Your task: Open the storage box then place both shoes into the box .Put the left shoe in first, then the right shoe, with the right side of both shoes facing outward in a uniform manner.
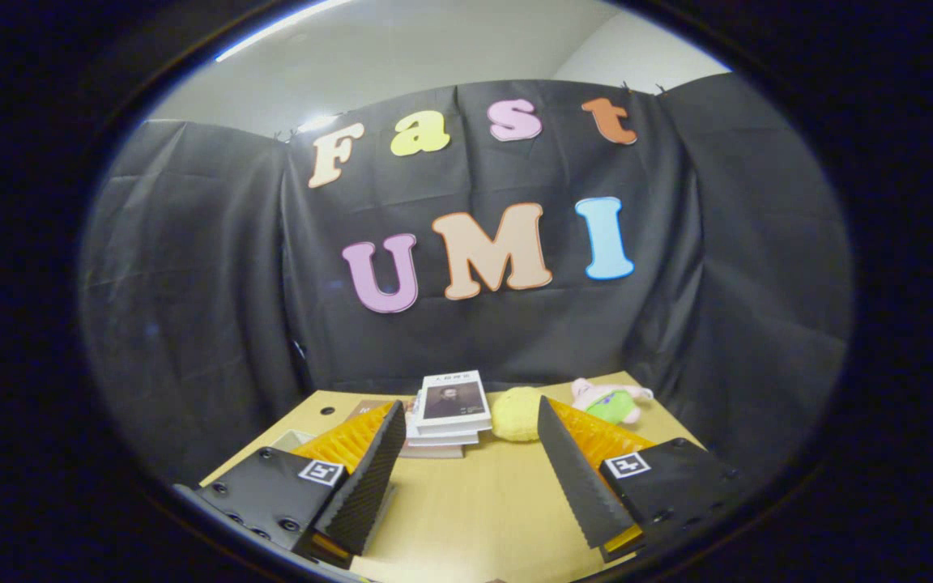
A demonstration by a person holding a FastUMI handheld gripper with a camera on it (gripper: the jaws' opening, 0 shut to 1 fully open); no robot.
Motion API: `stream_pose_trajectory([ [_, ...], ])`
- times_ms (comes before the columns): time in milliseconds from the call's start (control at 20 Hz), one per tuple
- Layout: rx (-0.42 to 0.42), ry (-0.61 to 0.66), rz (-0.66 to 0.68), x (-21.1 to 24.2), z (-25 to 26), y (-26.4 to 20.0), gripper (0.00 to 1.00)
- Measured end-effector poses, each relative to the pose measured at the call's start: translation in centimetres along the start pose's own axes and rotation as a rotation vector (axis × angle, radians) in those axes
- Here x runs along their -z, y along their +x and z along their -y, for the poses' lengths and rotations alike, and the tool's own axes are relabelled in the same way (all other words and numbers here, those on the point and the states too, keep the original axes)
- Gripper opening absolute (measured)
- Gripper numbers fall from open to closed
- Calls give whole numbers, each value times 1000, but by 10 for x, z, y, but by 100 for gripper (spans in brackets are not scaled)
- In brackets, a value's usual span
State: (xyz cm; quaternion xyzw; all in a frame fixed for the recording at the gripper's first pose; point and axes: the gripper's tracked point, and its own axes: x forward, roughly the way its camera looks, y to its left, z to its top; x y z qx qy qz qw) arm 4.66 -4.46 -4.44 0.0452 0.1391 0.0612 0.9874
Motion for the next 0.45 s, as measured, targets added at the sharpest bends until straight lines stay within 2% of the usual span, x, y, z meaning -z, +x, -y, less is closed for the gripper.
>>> stream_pose_trajectory([
  [150, 57, -57, 49, -6, 15, -4, 100],
  [450, 42, -65, 87, -13, 9, -13, 100],
])
